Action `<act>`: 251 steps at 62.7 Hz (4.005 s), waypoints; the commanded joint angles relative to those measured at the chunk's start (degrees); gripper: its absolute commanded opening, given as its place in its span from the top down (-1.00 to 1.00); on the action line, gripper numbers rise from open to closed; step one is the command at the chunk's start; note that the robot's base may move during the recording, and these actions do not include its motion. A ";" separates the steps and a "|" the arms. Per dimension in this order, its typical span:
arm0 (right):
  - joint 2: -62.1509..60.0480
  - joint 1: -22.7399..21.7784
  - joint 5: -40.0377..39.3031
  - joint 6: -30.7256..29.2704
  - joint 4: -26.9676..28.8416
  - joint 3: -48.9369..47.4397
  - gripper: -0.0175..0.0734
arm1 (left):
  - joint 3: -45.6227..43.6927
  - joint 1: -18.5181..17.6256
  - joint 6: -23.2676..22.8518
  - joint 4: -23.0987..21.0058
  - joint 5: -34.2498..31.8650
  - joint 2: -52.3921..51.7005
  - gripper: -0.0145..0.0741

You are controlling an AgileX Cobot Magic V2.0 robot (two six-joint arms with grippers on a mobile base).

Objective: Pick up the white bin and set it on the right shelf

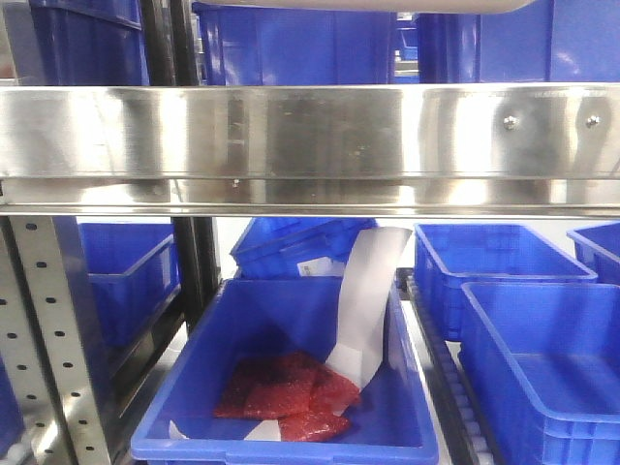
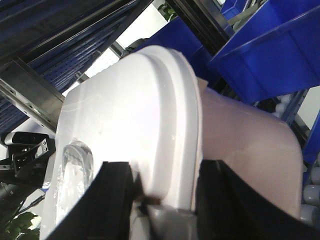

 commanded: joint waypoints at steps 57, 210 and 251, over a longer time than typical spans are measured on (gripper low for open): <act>1.28 9.96 6.19 -0.56 7.39 -5.97 0.50 | -8.85 -2.71 0.46 6.25 11.76 -3.04 0.96; 2.99 10.32 -9.57 -12.64 -10.46 -14.18 0.49 | -11.49 -2.71 -0.90 33.67 3.51 -8.35 0.97; -24.82 10.32 -29.46 2.15 -34.97 19.70 0.47 | 5.89 -2.71 -19.13 64.21 -9.41 -23.93 0.94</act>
